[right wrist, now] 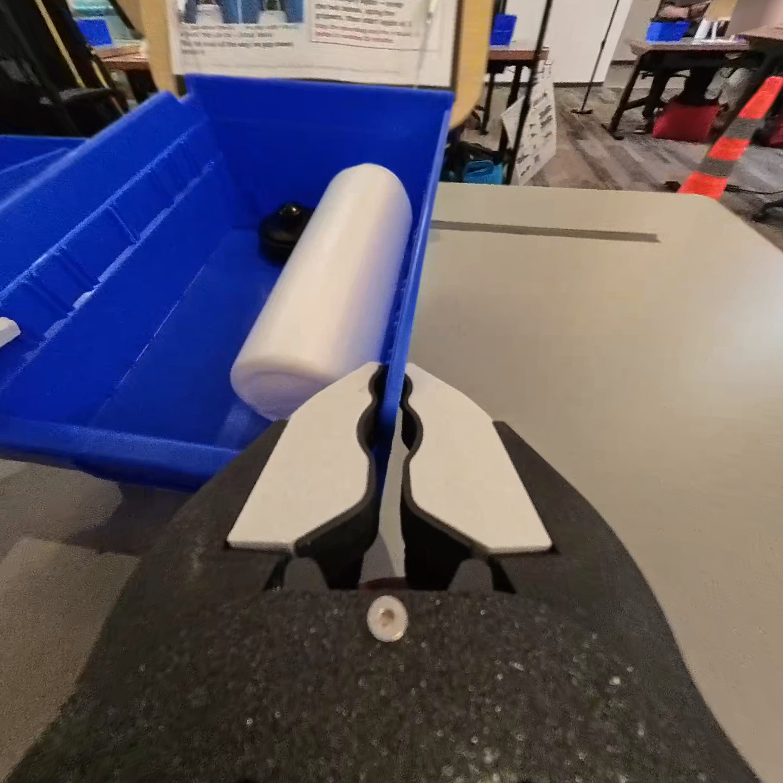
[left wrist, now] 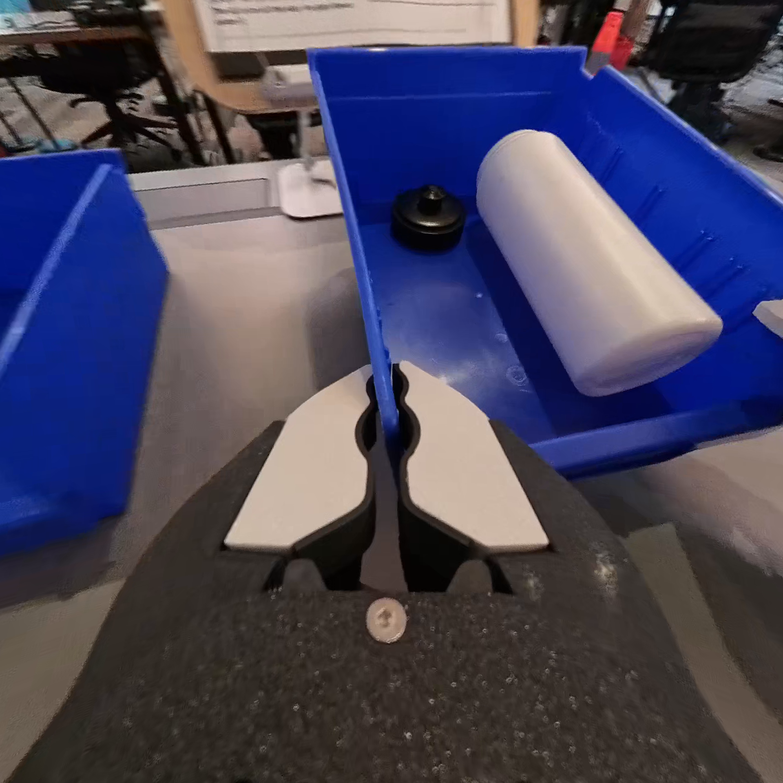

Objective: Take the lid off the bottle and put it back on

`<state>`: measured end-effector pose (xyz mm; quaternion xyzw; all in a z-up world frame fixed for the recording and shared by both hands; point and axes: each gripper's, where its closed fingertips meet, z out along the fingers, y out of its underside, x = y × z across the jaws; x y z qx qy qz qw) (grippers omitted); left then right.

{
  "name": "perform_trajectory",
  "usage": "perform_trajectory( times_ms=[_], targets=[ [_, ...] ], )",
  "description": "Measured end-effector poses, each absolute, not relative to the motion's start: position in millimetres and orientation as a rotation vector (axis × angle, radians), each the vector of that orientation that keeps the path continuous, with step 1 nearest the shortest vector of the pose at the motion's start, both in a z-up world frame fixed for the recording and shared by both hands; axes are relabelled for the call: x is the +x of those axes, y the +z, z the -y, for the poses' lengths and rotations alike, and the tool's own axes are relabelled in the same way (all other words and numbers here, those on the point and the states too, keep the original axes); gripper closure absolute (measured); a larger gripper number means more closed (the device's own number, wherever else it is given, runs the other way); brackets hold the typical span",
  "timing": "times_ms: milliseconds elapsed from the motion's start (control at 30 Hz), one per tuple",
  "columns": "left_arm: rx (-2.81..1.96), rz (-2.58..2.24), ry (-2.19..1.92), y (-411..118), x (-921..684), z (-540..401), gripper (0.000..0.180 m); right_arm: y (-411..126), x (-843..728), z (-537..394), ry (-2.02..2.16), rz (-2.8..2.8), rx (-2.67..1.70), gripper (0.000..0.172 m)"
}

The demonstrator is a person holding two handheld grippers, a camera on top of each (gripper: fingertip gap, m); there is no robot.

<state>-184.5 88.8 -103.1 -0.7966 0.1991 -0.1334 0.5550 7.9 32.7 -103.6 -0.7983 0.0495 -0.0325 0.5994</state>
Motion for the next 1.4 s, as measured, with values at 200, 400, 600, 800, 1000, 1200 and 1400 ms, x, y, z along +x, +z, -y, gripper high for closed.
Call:
perform_trajectory(
  times_ms=[200, 400, 600, 800, 1000, 1200, 1400],
  targets=[
    [-1.948, -0.353, -0.285, -111, -240, -130, 0.177, -113, -49, -89, 0.018, -0.094, -1.898, 0.167],
    [-1.967, -0.28, -0.542, -124, -248, -133, 0.167, -121, -69, -95, 0.032, 0.005, -1.871, 0.157],
    [-1.75, -0.146, -0.69, -19, -307, -114, 0.122, -94, -77, -57, 0.044, 0.192, -1.738, 0.138],
    [-1.963, -0.035, -0.332, -10, -470, -161, 0.117, -74, -134, -29, 0.186, 0.466, -1.647, 0.133],
    [-2.169, -0.32, -0.307, -108, -521, -202, 0.11, -106, -184, -15, 0.286, 0.608, -1.777, 0.125],
    [-2.05, -0.223, -0.323, -118, -518, -216, 0.176, -131, -242, -4, 0.398, 0.703, -1.875, 0.121],
    [-2.063, -0.09, -0.241, -119, -519, -157, 0.176, -119, -293, -46, 0.373, 0.612, -1.871, 0.123]
  ],
)
